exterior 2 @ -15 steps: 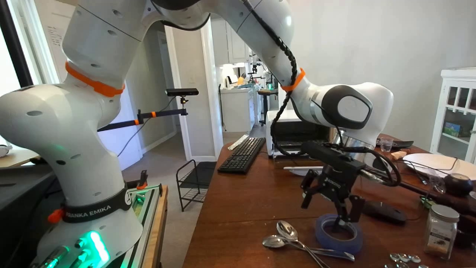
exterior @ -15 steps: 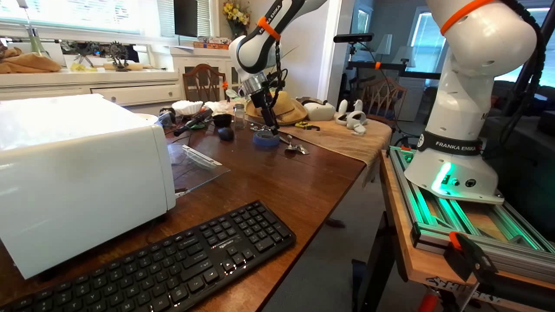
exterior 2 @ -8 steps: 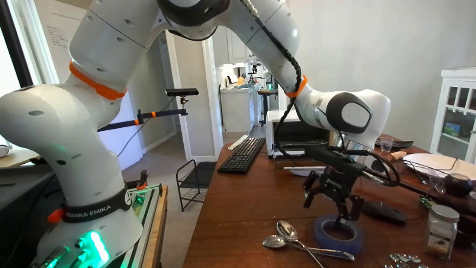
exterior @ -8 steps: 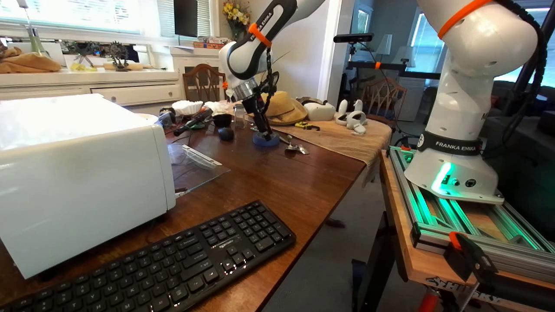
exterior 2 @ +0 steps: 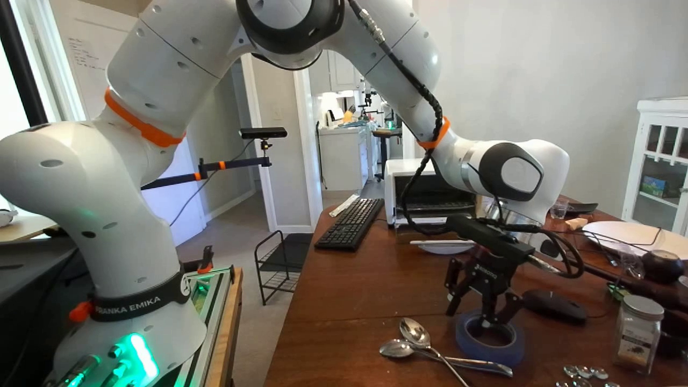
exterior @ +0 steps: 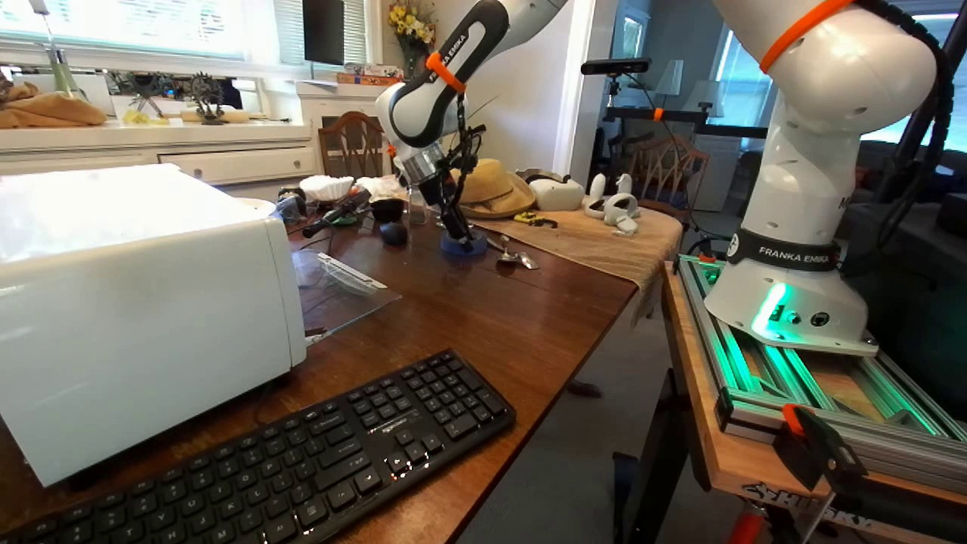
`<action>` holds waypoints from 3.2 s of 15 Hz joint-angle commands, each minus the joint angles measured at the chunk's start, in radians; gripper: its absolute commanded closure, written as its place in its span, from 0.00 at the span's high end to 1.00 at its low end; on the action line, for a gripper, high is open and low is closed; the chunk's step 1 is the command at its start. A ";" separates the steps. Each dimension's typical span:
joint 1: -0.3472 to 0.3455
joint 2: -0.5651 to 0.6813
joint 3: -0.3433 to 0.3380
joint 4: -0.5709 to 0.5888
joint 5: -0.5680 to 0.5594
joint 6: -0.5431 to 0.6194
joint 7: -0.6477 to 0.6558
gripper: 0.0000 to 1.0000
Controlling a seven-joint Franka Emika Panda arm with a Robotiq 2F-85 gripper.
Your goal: Put the blue masking tape in the oven then close the oven door.
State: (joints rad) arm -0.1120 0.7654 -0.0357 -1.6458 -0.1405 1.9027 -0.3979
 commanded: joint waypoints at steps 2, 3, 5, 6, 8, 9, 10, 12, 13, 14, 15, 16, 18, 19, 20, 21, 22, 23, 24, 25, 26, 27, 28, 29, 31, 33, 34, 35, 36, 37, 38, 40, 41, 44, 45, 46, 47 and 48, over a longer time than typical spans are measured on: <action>-0.004 0.028 0.008 0.046 -0.014 -0.042 0.011 0.19; -0.004 0.027 0.008 0.046 -0.013 -0.041 0.013 0.13; -0.006 0.023 0.008 0.046 -0.005 -0.043 0.020 0.01; -0.008 0.019 0.009 0.045 0.001 -0.048 0.025 0.03; 0.001 -0.031 0.018 0.004 0.011 -0.052 0.041 0.05; 0.027 -0.067 0.013 -0.027 -0.022 -0.028 0.057 0.05; 0.071 -0.101 0.000 -0.055 -0.084 -0.013 0.090 0.05; 0.131 -0.151 -0.002 -0.082 -0.173 -0.034 0.139 0.05; 0.163 -0.179 0.002 -0.098 -0.213 -0.036 0.172 0.05; 0.193 -0.203 0.007 -0.110 -0.255 -0.043 0.190 0.05; 0.217 -0.224 0.020 -0.123 -0.291 -0.051 0.176 0.05; 0.236 -0.245 0.035 -0.135 -0.321 -0.058 0.155 0.05; 0.246 -0.290 0.068 -0.163 -0.351 -0.074 0.072 0.05; 0.244 -0.316 0.081 -0.186 -0.366 -0.070 0.030 0.05; 0.241 -0.340 0.091 -0.206 -0.383 -0.064 -0.013 0.05; 0.231 -0.363 0.100 -0.228 -0.396 -0.050 -0.065 0.05; 0.220 -0.381 0.107 -0.243 -0.406 -0.041 -0.119 0.05; 0.209 -0.395 0.112 -0.251 -0.408 -0.037 -0.181 0.05; 0.229 -0.334 0.106 -0.183 -0.383 -0.068 -0.086 0.05; 0.224 -0.346 0.106 -0.188 -0.384 -0.068 -0.101 0.20; 0.222 -0.347 0.106 -0.187 -0.384 -0.068 -0.100 0.20; 0.222 -0.345 0.107 -0.187 -0.384 -0.068 -0.098 0.20; 0.223 -0.341 0.108 -0.186 -0.383 -0.068 -0.096 0.20; 0.224 -0.339 0.109 -0.186 -0.383 -0.068 -0.095 0.20; 0.224 -0.337 0.109 -0.186 -0.383 -0.068 -0.095 0.20; 0.224 -0.337 0.109 -0.186 -0.383 -0.068 -0.095 0.05; 0.239 -0.312 0.111 -0.140 -0.438 -0.057 -0.133 0.05; 0.250 -0.286 0.115 -0.089 -0.478 -0.069 -0.176 0.05; 0.262 -0.238 0.127 0.004 -0.497 -0.098 -0.219 0.05; 0.275 -0.200 0.140 0.068 -0.511 -0.113 -0.259 0.05; 0.287 -0.172 0.150 0.118 -0.523 -0.112 -0.300 0.05; 0.321 -0.099 0.170 0.231 -0.535 -0.109 -0.383 0.05; 0.338 -0.064 0.177 0.288 -0.538 -0.112 -0.432 0.05; 0.357 0.000 0.191 0.376 -0.533 -0.042 -0.587 0.05; 0.368 0.016 0.192 0.398 -0.536 -0.029 -0.632 0.05; 0.379 0.026 0.194 0.416 -0.536 -0.014 -0.674 0.05; 0.384 0.026 0.196 0.418 -0.535 0.007 -0.720 0.05; 0.385 0.019 0.197 0.411 -0.533 0.030 -0.766 0.05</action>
State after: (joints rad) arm 0.2594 0.7580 0.1561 -1.2835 -0.6562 1.8952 -1.0389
